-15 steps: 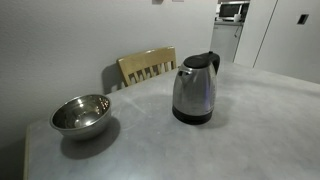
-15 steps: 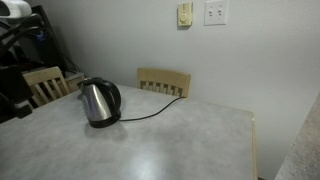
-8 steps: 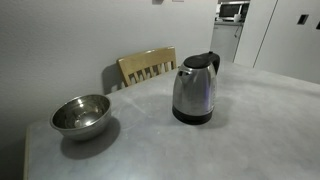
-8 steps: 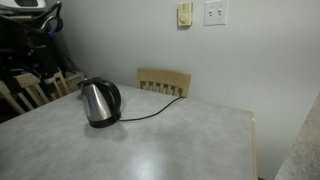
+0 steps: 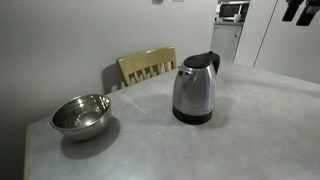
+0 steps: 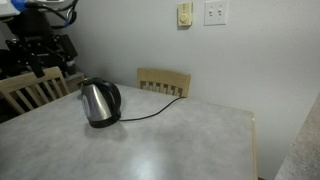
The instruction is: Open the lid of the electric kettle.
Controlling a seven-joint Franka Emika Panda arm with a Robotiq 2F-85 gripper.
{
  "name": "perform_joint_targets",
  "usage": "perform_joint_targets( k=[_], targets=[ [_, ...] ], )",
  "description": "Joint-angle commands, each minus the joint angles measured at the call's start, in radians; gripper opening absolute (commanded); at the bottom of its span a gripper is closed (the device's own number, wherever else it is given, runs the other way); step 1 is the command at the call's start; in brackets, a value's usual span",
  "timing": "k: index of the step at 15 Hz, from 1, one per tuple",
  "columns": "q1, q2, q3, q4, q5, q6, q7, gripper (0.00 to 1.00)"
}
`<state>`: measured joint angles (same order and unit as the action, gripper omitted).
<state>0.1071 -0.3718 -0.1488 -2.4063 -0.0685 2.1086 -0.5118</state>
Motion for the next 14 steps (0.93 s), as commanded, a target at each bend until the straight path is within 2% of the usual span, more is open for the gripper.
perform_joint_targets(
  k=[1, 2, 3, 6, 10, 14],
  targets=[
    [-0.012, 0.142, 0.003, 0.129, 0.082, -0.056, -0.005, 1.0],
    [-0.017, 0.156, 0.006, 0.14, 0.095, -0.063, -0.011, 1.0],
    [-0.026, 0.091, 0.023, 0.078, 0.071, -0.022, -0.004, 1.0],
    [-0.03, 0.144, 0.027, 0.117, 0.086, -0.033, -0.004, 1.0],
    [-0.032, 0.14, 0.025, 0.113, 0.088, -0.031, -0.013, 1.0],
    [-0.023, 0.172, 0.027, 0.165, 0.11, -0.038, -0.048, 1.0]
  ],
)
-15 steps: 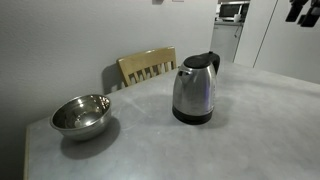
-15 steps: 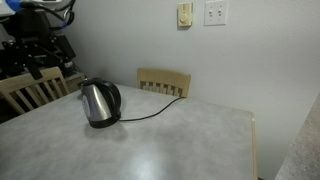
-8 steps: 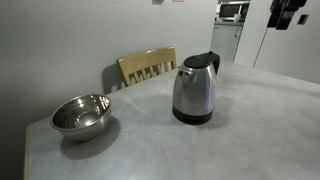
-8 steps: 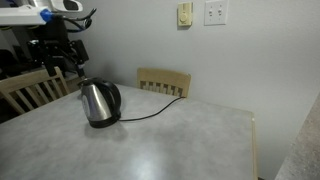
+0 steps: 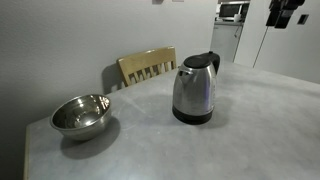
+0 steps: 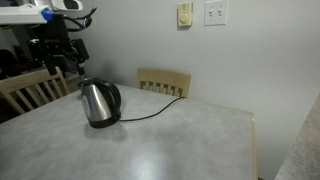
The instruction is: Open the lid of the electric kettle.
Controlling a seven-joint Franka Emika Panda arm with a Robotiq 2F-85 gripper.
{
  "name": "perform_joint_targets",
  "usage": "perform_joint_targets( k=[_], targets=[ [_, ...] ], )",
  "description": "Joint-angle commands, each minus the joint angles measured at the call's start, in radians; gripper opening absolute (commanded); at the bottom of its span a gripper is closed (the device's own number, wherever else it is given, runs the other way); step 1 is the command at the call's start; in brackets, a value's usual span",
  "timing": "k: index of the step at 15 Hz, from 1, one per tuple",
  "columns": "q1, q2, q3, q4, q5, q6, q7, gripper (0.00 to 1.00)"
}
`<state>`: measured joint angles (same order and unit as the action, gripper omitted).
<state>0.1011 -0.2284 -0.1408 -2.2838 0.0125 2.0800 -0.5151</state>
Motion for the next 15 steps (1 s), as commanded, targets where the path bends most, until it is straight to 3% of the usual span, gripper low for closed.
perform_joint_targets(
  k=[1, 10, 11, 12, 15],
  targets=[
    [-0.015, 0.04, 0.021, 0.063, 0.035, -0.018, -0.052, 1.0],
    [-0.021, 0.222, 0.086, 0.342, 0.014, -0.133, -0.023, 1.0],
    [-0.022, 0.249, 0.094, 0.38, 0.01, -0.149, -0.015, 0.93],
    [-0.024, 0.273, 0.102, 0.415, 0.008, -0.161, -0.009, 0.73],
    [-0.031, 0.33, 0.12, 0.497, 0.011, -0.188, -0.002, 0.51]
  ],
)
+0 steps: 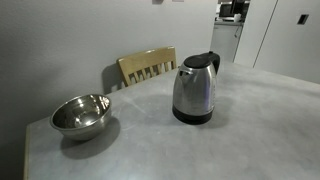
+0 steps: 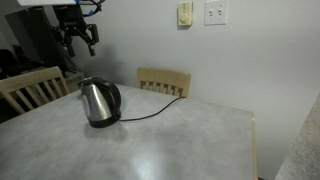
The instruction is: Open the lid of the electric kettle.
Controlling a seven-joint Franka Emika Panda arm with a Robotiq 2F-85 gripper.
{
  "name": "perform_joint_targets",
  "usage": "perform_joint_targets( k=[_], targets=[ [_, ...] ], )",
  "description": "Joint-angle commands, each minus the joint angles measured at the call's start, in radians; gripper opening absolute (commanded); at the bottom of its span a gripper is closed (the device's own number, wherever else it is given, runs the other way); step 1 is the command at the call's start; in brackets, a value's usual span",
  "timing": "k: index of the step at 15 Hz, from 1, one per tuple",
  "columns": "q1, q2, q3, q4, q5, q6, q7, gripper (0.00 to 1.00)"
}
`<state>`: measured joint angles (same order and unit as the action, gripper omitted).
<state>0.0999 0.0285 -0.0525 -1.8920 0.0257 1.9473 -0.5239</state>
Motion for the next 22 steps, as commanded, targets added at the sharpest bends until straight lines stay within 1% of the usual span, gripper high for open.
perform_joint_targets(
  k=[1, 4, 7, 11, 16, 22],
  targets=[
    [-0.033, 0.088, 0.035, 0.125, 0.003, -0.057, 0.006, 0.44],
    [-0.044, 0.117, 0.042, 0.156, 0.007, -0.026, 0.042, 0.23],
    [-0.057, 0.133, 0.041, 0.161, 0.023, 0.025, 0.12, 0.02],
    [-0.076, 0.156, 0.041, 0.149, 0.046, 0.088, 0.171, 0.0],
    [-0.088, 0.2, 0.044, 0.142, 0.048, 0.1, 0.199, 0.0],
    [-0.095, 0.258, 0.059, 0.15, 0.061, 0.095, 0.183, 0.0]
  ],
)
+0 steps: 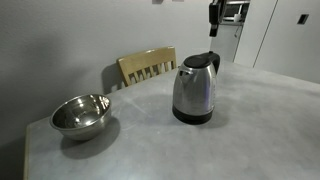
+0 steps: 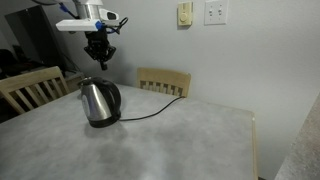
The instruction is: Open the lid of the electric kettle.
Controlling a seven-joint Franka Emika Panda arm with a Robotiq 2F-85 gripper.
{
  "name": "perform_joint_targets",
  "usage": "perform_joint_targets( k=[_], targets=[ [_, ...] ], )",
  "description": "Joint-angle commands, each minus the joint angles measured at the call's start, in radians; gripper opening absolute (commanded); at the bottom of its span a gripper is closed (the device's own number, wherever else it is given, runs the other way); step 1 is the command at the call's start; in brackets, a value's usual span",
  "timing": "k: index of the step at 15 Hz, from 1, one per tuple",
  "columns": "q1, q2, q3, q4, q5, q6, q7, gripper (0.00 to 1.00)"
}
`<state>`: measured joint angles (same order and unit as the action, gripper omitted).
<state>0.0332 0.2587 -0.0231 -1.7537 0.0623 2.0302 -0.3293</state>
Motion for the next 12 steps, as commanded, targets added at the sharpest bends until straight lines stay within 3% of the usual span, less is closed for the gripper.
perform_joint_targets(
  k=[1, 12],
  targets=[
    [-0.03, 0.039, 0.034, 0.017, 0.027, 0.012, -0.014, 0.0],
    [-0.037, 0.097, 0.048, 0.034, 0.029, -0.012, -0.006, 0.0]
  ],
)
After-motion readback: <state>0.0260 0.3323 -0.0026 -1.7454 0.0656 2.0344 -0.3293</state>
